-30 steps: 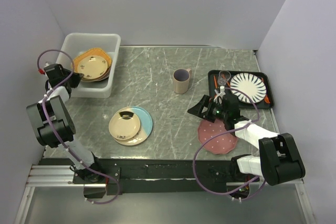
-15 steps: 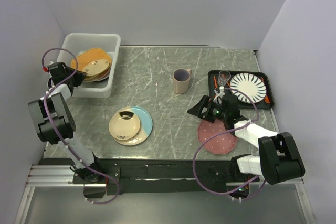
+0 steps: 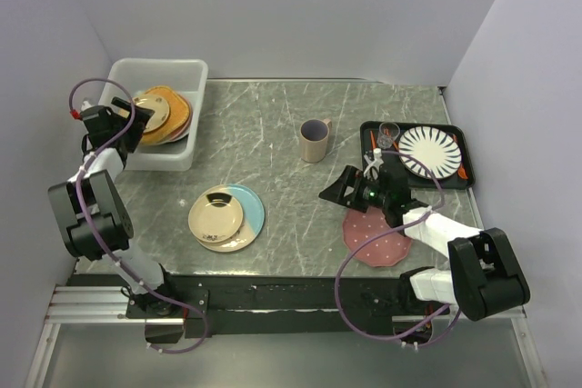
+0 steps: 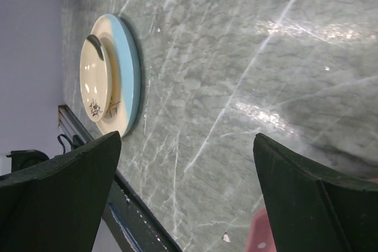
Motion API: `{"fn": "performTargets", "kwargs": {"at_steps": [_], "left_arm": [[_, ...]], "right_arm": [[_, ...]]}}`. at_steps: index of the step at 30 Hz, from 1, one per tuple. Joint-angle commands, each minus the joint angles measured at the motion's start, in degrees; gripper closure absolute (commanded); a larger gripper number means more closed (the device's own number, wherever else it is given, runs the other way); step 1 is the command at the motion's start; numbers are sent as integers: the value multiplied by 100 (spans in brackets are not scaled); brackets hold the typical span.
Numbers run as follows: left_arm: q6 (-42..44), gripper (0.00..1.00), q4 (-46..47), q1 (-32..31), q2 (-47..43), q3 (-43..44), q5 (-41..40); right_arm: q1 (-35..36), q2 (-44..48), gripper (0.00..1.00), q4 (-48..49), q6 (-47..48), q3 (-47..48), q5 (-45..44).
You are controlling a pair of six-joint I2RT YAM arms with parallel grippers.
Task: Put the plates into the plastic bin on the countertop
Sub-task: Place the plate in the plastic bin, then pick up the plate from the center of the board.
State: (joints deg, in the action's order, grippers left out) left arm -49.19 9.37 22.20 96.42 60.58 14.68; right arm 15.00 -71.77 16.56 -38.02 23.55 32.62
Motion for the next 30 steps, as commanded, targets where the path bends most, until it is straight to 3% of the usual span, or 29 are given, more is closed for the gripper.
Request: {"fn": "performTargets", "kwargs": {"at_steps": [1, 12, 30], "left_arm": [[164, 1, 74, 13, -580, -178, 53], [173, 1, 162, -13, -888, -336, 439], [462, 1, -66, -646, -2487, -1241, 686]], "right_arm": [[213, 137, 0, -21, 93, 317, -80], [635, 260, 0, -153, 67, 431, -353], [2031, -575, 1, -144, -91, 1458, -643]]}}
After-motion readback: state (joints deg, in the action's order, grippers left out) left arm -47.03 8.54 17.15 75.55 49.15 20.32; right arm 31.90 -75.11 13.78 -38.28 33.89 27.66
